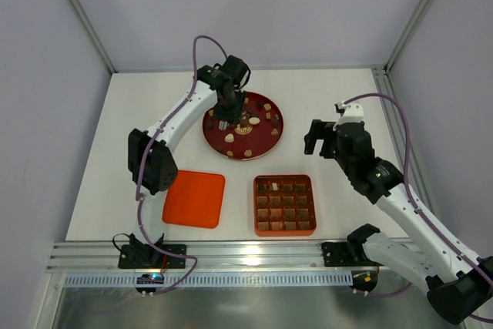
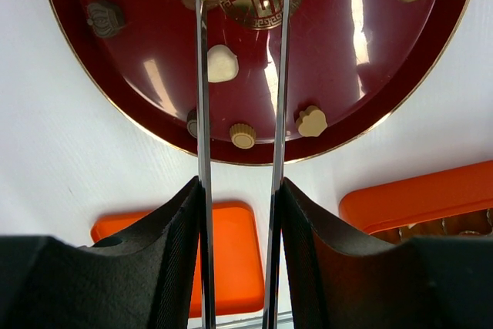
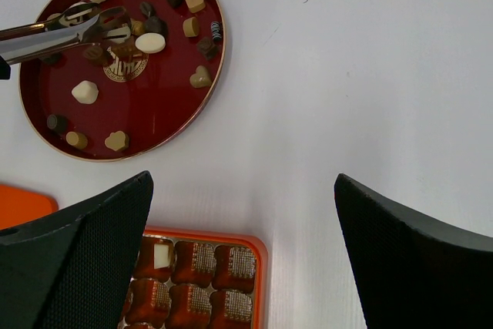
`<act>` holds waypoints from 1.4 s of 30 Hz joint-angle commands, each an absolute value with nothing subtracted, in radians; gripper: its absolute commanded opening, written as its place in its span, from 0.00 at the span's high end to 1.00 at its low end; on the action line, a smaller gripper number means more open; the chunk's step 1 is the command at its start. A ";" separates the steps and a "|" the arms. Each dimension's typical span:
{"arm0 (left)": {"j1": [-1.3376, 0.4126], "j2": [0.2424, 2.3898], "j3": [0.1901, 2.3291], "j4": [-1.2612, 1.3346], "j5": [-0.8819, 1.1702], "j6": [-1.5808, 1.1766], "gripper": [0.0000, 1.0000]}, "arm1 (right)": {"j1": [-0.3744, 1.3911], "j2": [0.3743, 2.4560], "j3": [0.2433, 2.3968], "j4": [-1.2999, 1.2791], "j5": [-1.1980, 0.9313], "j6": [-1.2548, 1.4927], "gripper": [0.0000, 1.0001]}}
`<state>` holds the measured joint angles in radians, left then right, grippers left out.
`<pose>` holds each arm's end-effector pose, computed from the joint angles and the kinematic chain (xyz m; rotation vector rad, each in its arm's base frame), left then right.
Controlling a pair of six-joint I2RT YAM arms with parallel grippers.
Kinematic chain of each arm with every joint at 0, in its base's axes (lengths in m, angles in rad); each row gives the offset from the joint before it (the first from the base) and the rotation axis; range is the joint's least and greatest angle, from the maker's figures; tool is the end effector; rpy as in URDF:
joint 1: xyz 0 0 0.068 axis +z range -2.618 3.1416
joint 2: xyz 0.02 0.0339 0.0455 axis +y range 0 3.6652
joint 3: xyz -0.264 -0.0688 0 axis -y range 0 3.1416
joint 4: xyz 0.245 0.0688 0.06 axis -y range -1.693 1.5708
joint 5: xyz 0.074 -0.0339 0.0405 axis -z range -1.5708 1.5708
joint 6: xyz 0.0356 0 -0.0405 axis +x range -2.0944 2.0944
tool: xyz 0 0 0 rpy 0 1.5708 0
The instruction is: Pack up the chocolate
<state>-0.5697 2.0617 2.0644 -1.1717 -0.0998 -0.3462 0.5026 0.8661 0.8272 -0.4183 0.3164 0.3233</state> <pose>0.3658 -0.2301 0.3063 0.2774 2.7212 -0.1237 0.1744 0.0832 0.3174 0.0188 2.0097 0.2074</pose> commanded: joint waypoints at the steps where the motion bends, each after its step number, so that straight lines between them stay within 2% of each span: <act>1: -0.571 2.049 2.092 -1.161 -0.064 -0.316 0.57 | 0.503 0.847 0.851 -0.405 0.337 0.319 0.00; 42: -0.566 2.011 1.985 -1.166 -0.005 -0.322 0.58 | 0.503 0.844 0.838 -0.402 0.344 0.325 0.00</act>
<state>-0.5690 2.0712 1.9888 -1.1656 -0.0235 -0.3294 0.5026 0.8616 0.8272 -0.4202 0.3271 0.3241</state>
